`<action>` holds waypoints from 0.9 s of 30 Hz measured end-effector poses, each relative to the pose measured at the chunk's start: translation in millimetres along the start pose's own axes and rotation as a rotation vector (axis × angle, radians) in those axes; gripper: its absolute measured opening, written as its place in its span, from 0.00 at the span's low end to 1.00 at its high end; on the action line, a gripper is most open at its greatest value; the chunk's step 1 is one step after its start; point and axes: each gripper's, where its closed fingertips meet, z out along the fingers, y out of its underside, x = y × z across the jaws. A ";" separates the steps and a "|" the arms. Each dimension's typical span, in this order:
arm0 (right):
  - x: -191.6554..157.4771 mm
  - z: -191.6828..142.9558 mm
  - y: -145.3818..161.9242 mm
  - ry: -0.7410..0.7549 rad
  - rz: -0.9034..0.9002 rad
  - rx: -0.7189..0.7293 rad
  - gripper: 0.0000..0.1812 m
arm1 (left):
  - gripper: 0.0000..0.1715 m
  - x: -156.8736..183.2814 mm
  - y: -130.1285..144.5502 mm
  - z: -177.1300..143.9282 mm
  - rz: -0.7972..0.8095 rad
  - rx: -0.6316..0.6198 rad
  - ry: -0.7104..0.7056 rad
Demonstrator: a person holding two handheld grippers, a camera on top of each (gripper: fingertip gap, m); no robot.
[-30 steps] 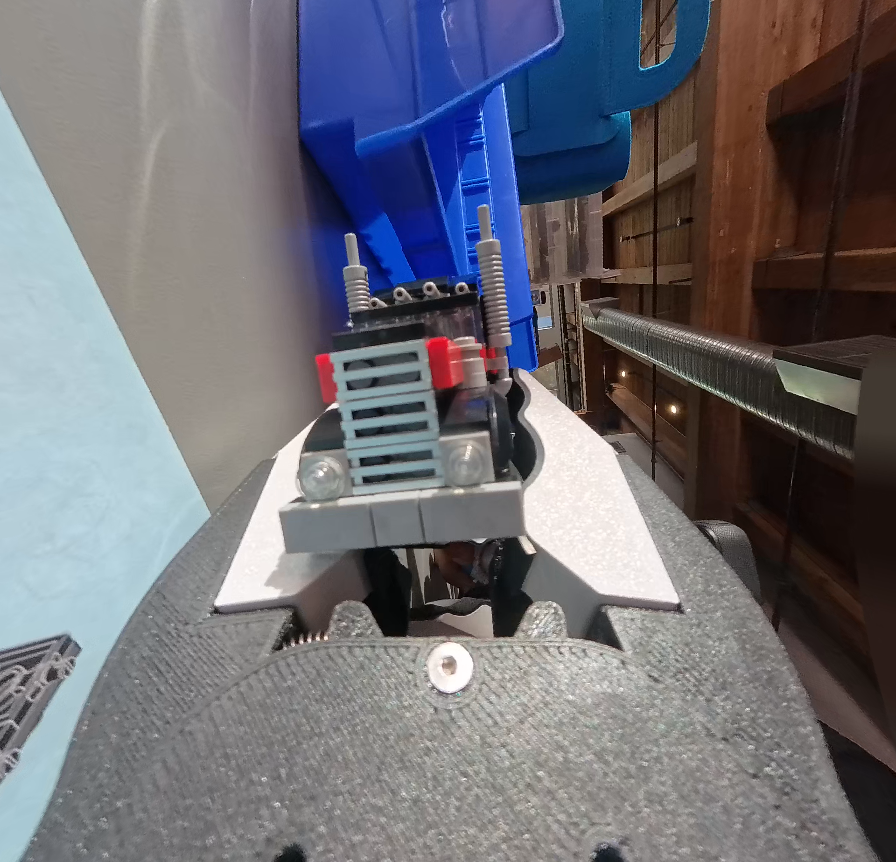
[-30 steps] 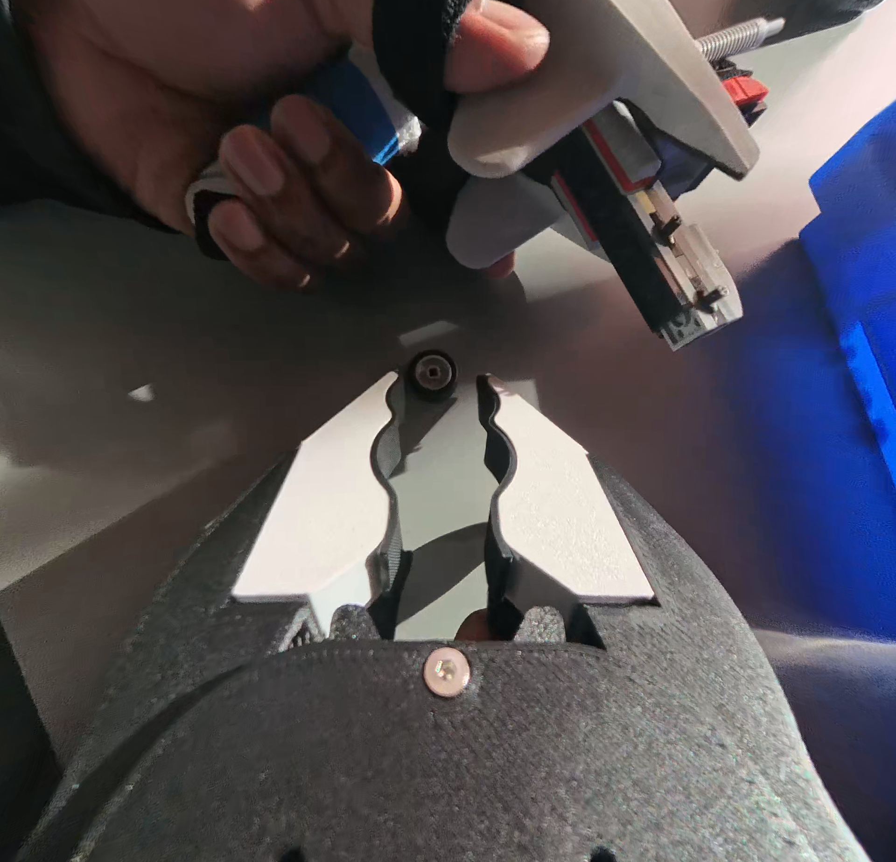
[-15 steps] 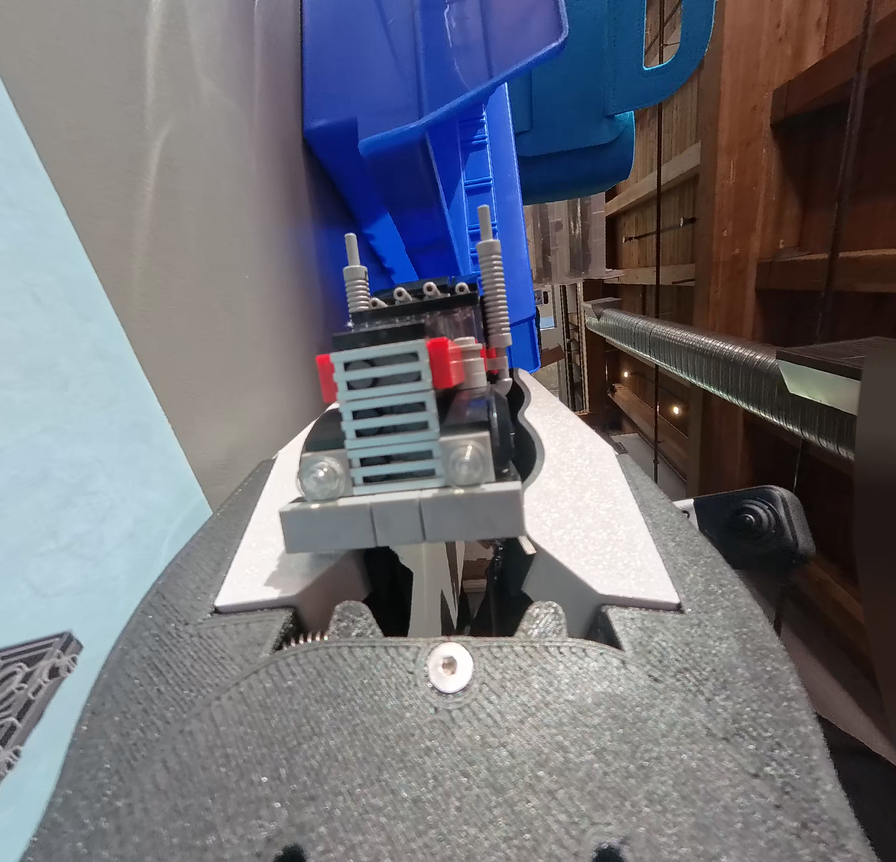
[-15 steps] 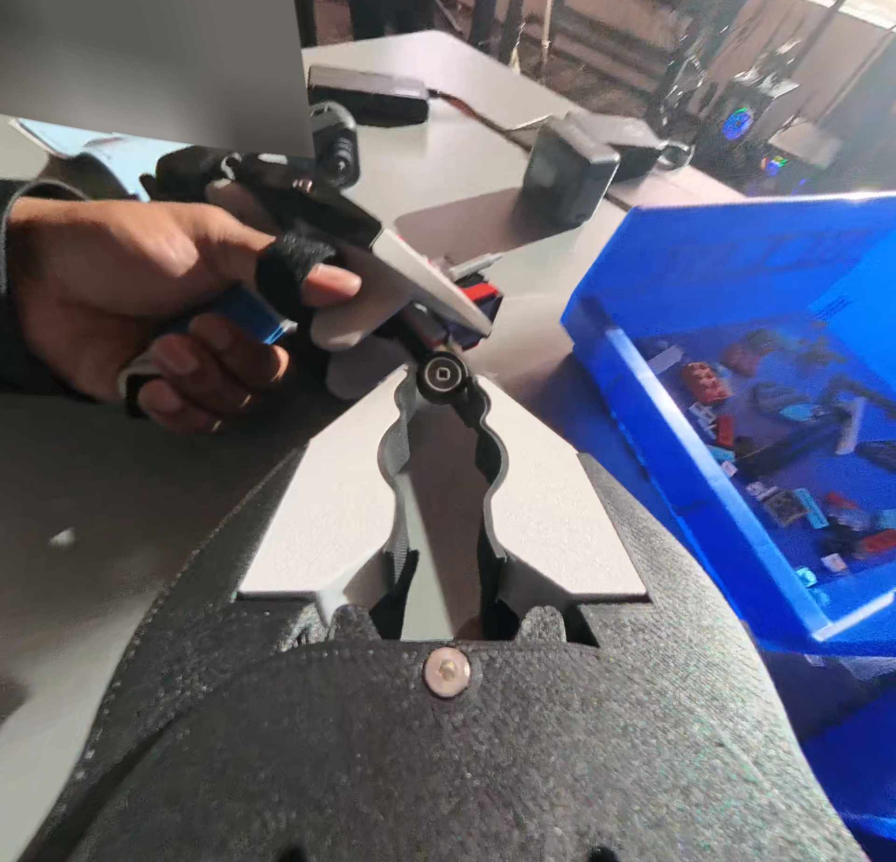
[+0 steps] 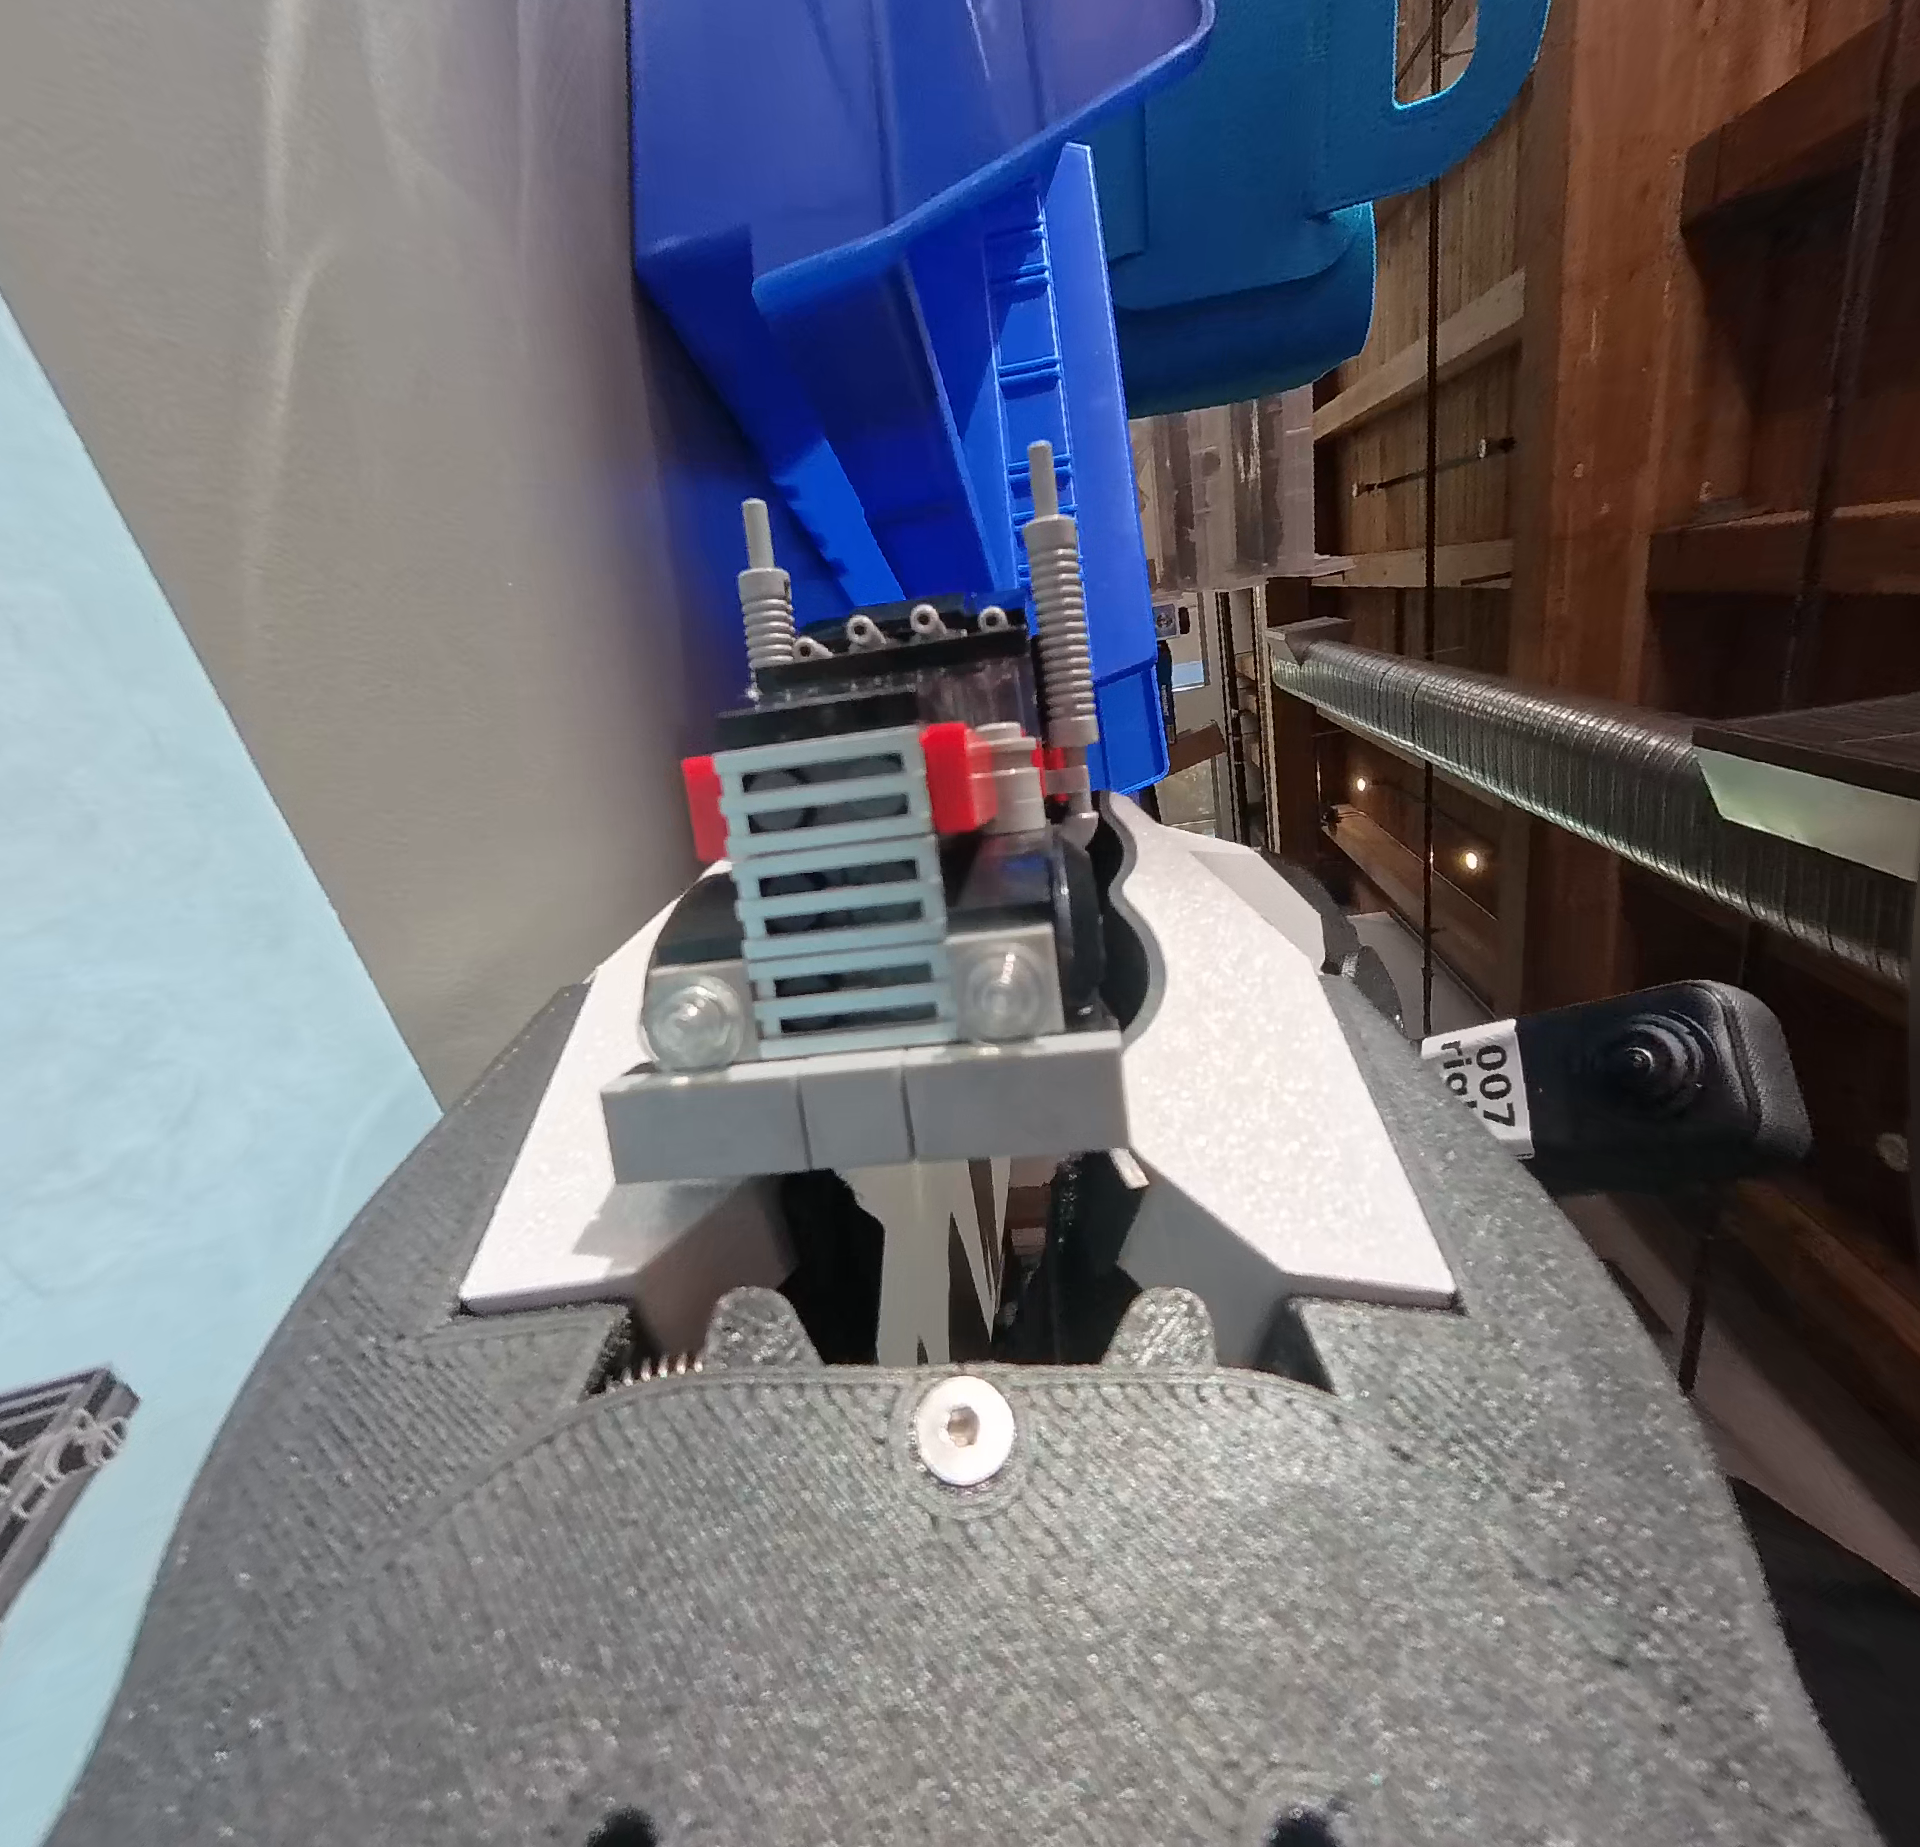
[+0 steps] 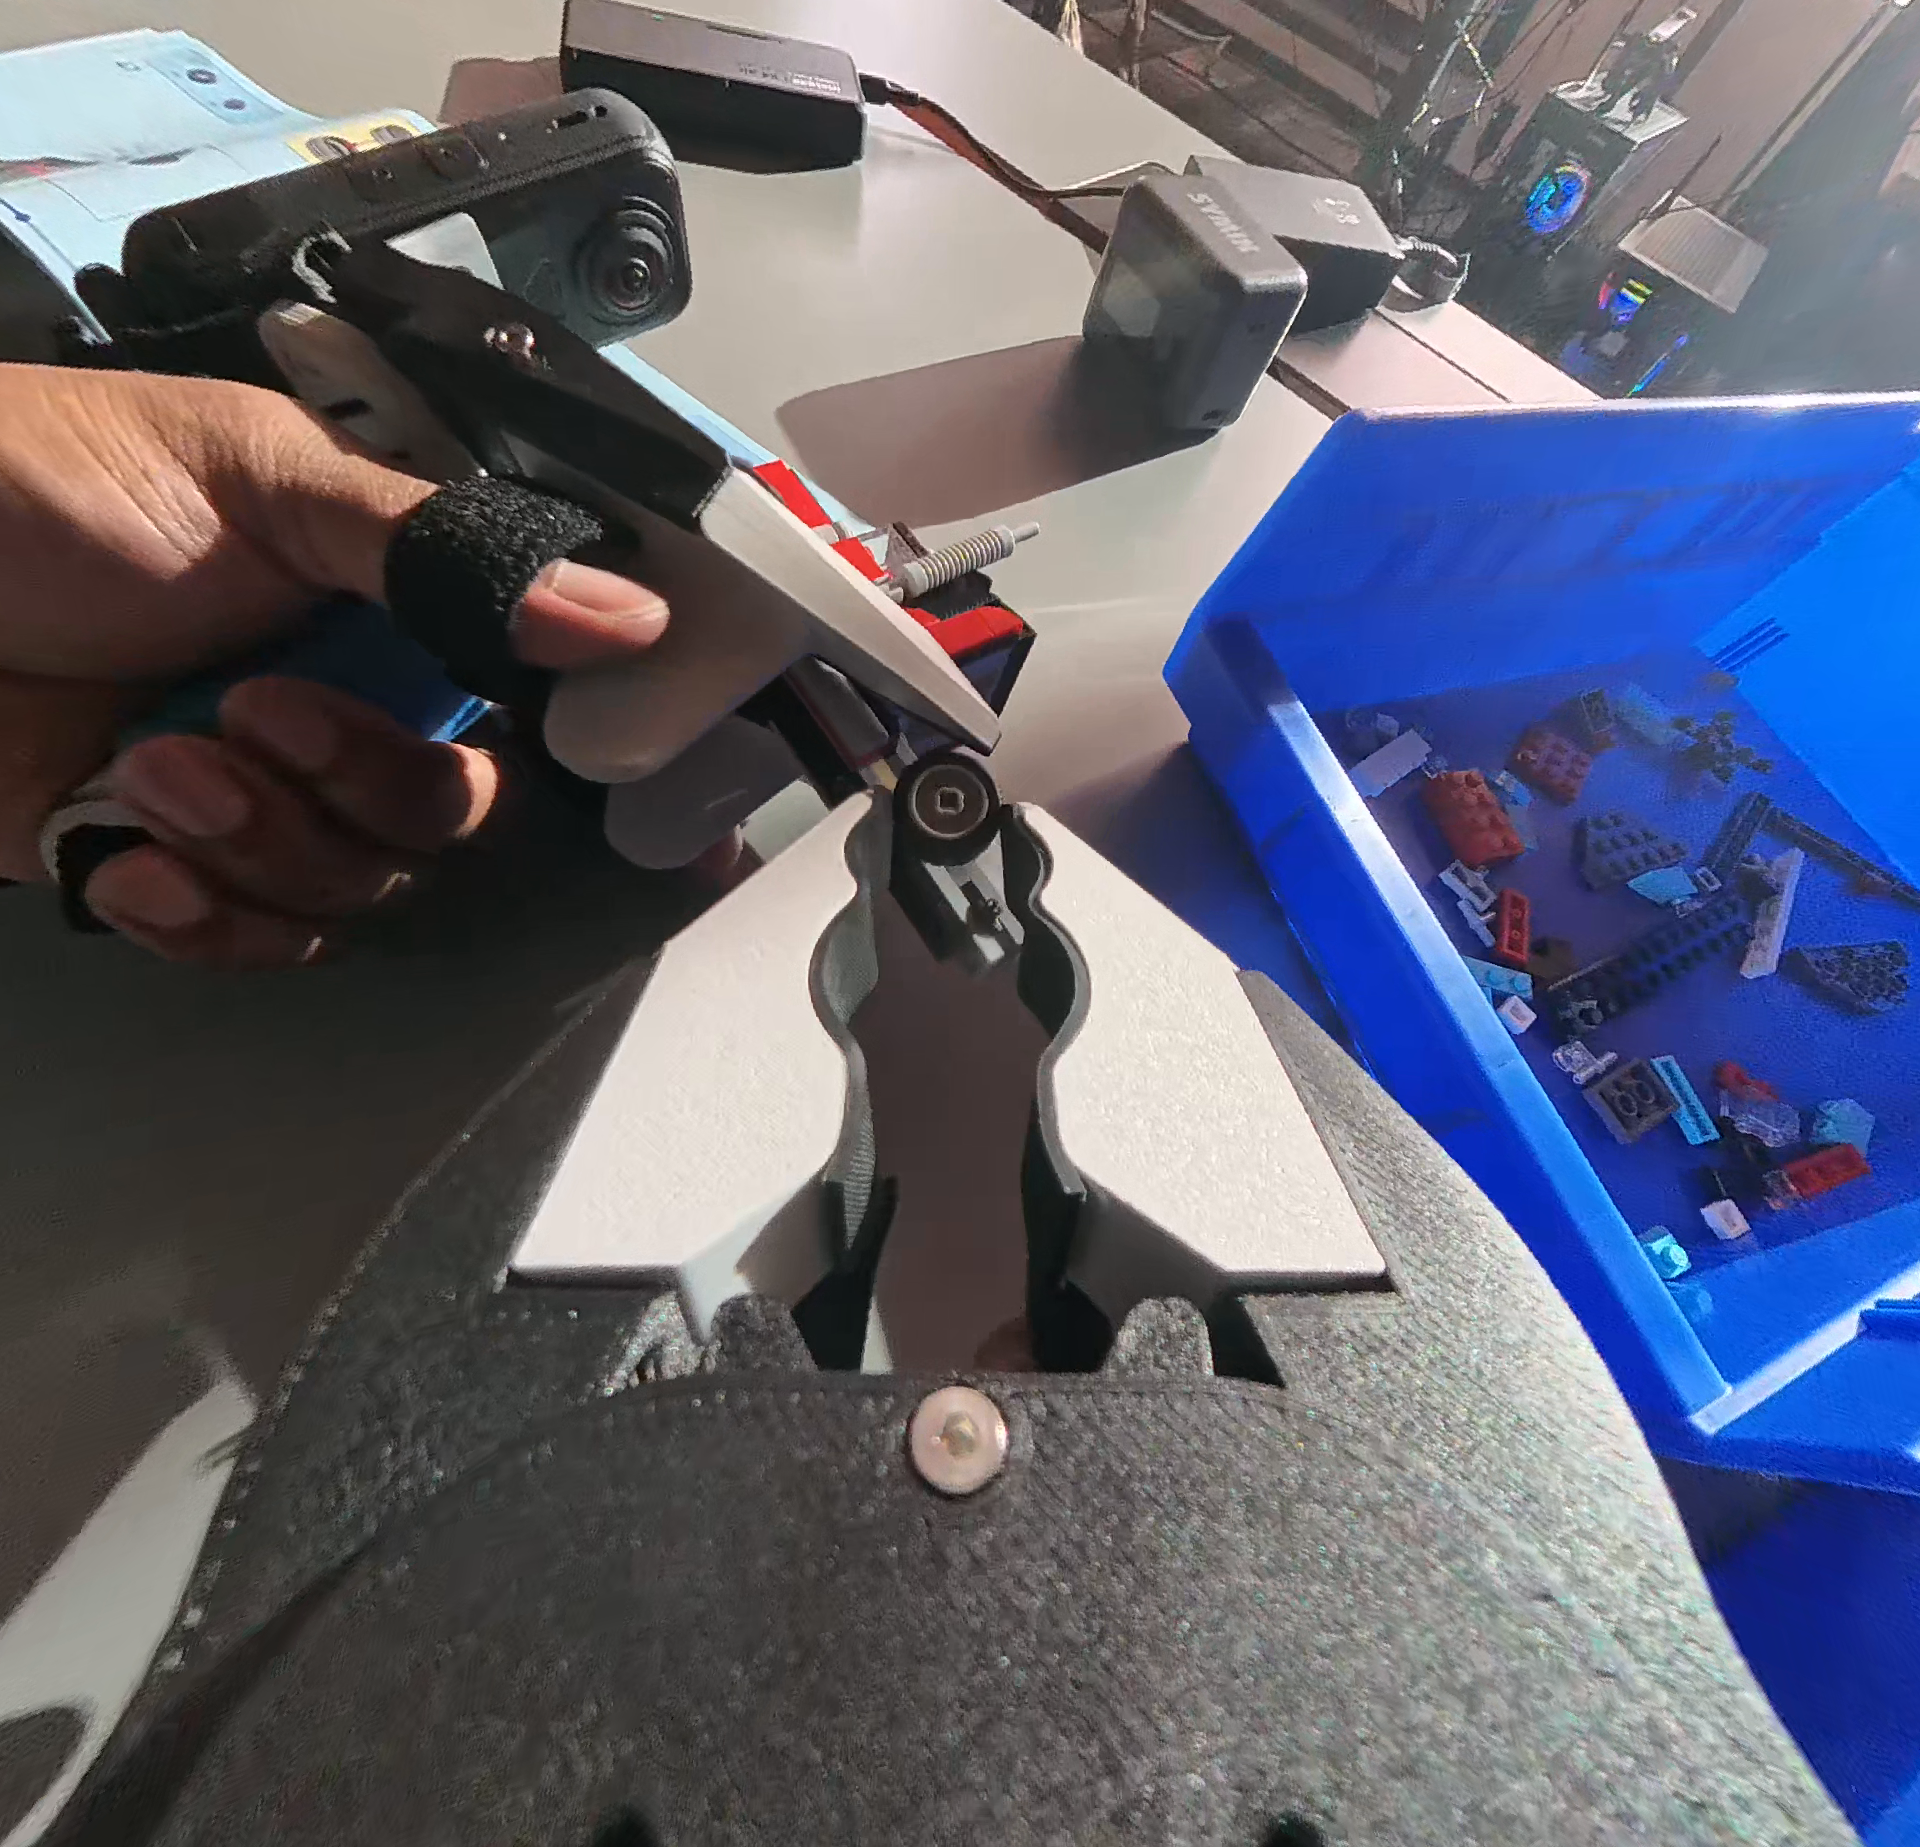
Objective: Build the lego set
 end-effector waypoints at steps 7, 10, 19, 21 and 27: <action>-1.9 -1.5 -3.7 -0.053 0.016 0.006 0.13 | 0.30 1.0 1.6 0.8 0.020 -0.006 -0.004; -3.8 -0.3 -0.9 -0.066 0.016 -0.010 0.13 | 0.29 0.6 1.3 0.6 0.020 -0.005 -0.007; -4.7 0.0 1.1 -0.107 0.041 -0.054 0.13 | 0.28 0.2 2.0 0.8 0.029 -0.008 -0.015; -5.3 0.3 1.2 -0.130 0.053 -0.065 0.13 | 0.28 1.1 3.9 1.6 0.034 -0.021 -0.012; -6.1 0.3 0.8 -0.161 0.047 -0.073 0.13 | 0.28 2.6 4.0 1.4 0.024 -0.023 0.003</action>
